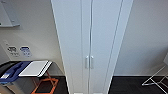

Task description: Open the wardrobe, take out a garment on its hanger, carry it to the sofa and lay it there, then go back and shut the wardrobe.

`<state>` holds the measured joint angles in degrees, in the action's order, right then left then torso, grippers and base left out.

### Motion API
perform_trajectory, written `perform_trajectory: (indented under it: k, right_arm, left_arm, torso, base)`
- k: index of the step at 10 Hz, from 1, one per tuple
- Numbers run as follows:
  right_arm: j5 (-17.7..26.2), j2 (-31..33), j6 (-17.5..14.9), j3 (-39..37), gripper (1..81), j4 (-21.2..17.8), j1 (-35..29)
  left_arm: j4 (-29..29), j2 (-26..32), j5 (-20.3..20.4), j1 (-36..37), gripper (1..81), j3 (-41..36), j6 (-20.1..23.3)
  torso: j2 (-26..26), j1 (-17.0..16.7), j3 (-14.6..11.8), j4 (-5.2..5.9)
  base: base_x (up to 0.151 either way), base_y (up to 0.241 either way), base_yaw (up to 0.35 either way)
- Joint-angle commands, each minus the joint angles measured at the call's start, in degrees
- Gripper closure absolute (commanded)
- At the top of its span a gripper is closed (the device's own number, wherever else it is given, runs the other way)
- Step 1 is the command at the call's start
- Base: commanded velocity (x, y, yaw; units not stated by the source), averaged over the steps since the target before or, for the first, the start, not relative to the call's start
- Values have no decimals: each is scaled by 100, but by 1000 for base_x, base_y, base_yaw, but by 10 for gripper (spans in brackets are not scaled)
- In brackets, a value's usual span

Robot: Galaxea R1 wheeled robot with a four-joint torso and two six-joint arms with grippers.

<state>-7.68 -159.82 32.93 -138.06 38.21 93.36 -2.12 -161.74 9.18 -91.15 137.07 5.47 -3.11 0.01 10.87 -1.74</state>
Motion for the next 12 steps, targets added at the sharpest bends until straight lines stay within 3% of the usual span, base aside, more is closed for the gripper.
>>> perform_trajectory:
  k: [1, 12]
  right_arm:
    - [232, 97, 21, 26, 10, 47, -84]
    - [223, 114, 47, 17, 10, 20, -93]
  left_arm:
    - [-60, 54, -320, 66, 10, -58, -11]
    - [-78, 37, -312, 22, 10, -66, -2]
  torso:
    - [0, 0, 0, 0]
    - [2, 0, 0, 0]
  base:
    - [112, 0, 0]
    - [119, 0, 0]
